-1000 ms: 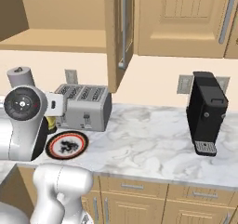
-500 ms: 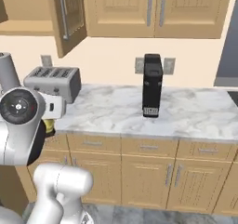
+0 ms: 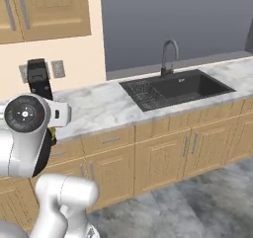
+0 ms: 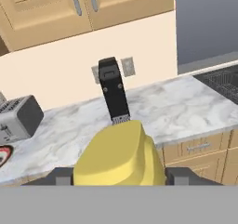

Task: Move the hot dog bun to the plate on the dining table and place the condiment next to that plate. Then navigate to the fridge and take the sausage and place it on the plate as well.

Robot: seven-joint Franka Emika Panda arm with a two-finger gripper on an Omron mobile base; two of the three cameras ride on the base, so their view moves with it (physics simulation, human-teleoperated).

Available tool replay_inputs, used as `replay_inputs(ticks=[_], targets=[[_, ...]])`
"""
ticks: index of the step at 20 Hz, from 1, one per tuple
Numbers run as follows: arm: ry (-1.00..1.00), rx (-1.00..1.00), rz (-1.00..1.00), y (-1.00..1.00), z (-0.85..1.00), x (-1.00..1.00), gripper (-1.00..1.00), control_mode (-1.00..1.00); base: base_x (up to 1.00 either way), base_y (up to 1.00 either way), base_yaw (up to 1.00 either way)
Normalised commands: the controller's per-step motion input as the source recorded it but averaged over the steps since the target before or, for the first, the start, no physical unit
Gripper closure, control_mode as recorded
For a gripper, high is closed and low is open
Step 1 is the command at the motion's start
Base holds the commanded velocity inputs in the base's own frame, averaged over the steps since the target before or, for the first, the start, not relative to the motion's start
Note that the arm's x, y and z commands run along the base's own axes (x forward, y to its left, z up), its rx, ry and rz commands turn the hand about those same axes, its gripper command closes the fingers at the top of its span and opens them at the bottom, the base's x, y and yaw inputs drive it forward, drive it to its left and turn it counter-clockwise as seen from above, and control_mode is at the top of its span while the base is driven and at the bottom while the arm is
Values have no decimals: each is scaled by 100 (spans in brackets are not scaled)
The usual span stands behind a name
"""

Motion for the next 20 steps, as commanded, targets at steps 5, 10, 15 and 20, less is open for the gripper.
replay_inputs(ticks=[5,10,15,20], targets=[[0,0,0,0,0,0,100,100,11,-85,-82],[0,0,0,0,0,0,100,100,7,-81,-82],[0,0,0,0,0,0,100,100,0,-69,-80],[0,0,0,0,0,0,100,100,0,-82,-76]])
